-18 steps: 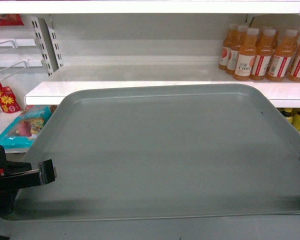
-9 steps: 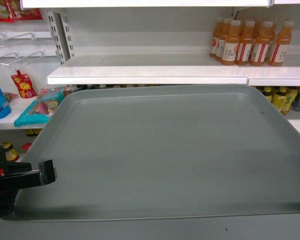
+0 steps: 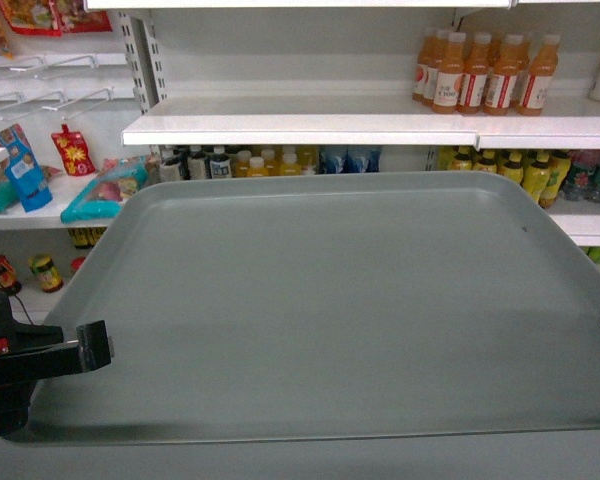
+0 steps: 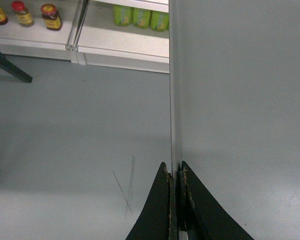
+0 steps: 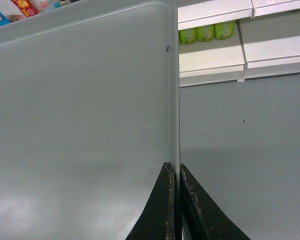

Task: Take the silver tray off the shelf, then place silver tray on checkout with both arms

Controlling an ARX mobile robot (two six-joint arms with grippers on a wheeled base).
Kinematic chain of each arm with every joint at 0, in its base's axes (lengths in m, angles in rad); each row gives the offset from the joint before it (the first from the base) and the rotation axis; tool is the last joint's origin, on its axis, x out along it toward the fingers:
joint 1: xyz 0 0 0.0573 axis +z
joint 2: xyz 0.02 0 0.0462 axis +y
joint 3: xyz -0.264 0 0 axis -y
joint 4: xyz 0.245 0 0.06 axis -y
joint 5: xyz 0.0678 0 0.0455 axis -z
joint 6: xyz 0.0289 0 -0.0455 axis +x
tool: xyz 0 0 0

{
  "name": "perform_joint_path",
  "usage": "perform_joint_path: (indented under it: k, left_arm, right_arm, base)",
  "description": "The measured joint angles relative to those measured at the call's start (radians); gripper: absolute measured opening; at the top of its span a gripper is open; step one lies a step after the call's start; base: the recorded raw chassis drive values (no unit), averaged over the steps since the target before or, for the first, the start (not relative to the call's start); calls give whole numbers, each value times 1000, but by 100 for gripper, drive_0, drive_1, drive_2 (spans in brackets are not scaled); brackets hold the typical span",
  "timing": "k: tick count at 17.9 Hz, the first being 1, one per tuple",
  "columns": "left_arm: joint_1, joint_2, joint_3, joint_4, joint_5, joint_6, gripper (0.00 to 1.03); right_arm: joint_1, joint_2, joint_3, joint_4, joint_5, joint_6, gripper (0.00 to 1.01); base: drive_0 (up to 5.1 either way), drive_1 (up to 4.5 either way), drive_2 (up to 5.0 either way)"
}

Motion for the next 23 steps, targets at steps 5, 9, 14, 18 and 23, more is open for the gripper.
perform_joint_path:
  k: [5, 9, 14, 18, 23]
  left_arm:
    - [1, 0, 0, 1, -1, 0, 3]
    - [1, 0, 0, 0, -1, 1, 3]
    - [1, 0, 0, 1, 0, 1, 3]
    - [0, -1, 0, 2, -2, 1, 3]
    - [1, -1, 0, 1, -1, 1, 3]
  right_arm:
    - [0, 0, 0, 4, -1, 0, 3]
    - [0, 0, 0, 3, -2, 0, 3]
    - [0, 0, 0, 2, -1, 0, 3]
    - [0, 0, 0, 5, 0, 0, 3]
    - [0, 0, 0, 3, -2, 0, 3]
  base:
    - [6, -425, 436]
    - [4, -426, 434]
    - [2, -428, 433]
    - [-1, -433, 431]
    - [-3, -435, 430]
